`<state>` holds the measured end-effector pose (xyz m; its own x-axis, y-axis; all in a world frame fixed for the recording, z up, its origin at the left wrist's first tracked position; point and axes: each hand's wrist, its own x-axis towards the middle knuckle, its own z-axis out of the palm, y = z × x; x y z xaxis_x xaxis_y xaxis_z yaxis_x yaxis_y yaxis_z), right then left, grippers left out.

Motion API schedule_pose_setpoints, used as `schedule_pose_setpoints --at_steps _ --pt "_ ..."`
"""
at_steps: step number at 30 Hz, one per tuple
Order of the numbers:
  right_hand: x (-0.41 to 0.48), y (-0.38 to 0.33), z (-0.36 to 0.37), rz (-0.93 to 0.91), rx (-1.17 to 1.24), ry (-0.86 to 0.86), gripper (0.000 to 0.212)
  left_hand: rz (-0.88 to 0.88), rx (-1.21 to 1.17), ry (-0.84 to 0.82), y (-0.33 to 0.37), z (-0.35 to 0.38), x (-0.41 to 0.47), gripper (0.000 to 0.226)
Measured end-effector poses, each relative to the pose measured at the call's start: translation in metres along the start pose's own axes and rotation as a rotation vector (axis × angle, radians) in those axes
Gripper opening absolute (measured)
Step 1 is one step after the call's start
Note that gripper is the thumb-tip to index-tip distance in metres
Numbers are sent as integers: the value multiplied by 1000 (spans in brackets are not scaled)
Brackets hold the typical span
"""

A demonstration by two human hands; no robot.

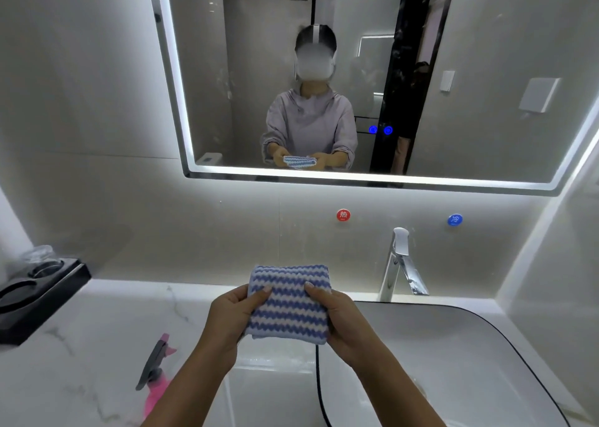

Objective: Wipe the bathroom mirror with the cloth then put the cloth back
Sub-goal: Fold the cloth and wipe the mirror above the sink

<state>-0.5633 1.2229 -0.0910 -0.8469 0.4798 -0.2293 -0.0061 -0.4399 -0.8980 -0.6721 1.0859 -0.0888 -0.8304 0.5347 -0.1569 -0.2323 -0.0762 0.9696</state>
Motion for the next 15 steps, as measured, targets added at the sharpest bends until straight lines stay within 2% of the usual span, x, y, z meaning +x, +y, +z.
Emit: schedule_pose_setpoints --at_steps 10,15 --pt "49 -5 -2 38 -103 -37 33 -27 19 60 -5 -3 40 13" --pt "63 -3 16 60 -92 -23 39 -44 2 40 3 -20 55 26"
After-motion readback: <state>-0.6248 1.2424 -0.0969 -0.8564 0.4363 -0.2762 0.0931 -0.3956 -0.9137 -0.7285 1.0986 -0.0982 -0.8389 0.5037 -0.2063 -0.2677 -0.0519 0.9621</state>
